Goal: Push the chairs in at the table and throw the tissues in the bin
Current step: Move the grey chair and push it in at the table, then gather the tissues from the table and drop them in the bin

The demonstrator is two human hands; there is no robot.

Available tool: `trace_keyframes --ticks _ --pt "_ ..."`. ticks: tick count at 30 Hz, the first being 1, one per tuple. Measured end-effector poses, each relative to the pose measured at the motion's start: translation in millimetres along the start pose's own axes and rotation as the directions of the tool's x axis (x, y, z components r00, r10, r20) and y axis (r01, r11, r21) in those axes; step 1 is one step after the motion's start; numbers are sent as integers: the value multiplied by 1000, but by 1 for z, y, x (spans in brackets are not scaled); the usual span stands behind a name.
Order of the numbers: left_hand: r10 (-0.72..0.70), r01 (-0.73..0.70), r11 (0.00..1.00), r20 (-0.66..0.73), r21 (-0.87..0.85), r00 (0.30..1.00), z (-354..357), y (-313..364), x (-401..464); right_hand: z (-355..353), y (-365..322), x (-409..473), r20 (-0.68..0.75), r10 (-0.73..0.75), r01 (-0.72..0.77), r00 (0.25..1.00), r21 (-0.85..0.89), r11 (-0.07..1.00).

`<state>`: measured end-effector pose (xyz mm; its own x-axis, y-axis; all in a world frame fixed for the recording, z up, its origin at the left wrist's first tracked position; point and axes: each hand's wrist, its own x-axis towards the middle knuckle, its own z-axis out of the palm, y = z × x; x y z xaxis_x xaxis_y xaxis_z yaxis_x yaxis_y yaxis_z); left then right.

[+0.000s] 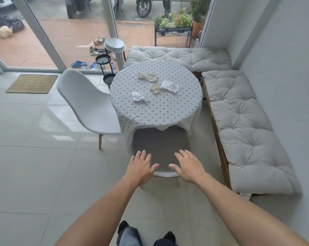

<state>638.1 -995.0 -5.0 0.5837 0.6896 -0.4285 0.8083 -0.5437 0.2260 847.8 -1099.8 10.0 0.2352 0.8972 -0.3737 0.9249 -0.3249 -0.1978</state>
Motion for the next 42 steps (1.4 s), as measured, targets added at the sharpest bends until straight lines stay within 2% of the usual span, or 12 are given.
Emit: trace_keyframes --ticks 9,15,23,32,37,42 --pt "19 -24 997 -76 -72 997 -66 -65 42 -43 -64 63 -44 7 -11 999 -90 996" --pt "84 -93 993 -121 -70 989 -120 -126 79 -76 -109 120 -105 68 -75 992 -64 995" --pt "158 -157 987 -109 22 981 -193 -204 133 -109 -161 189 -154 139 -135 978 38 990" --pt "239 -234 967 -49 99 970 -221 -210 229 -137 -130 272 -179 234 -214 956 126 969" --pt "258 -254 959 -10 127 966 -230 -197 318 -145 -94 352 -180 280 -246 943 191 950" --pt "261 -263 961 43 87 965 -218 -174 401 -138 -55 415 -130 337 -300 932 243 923"
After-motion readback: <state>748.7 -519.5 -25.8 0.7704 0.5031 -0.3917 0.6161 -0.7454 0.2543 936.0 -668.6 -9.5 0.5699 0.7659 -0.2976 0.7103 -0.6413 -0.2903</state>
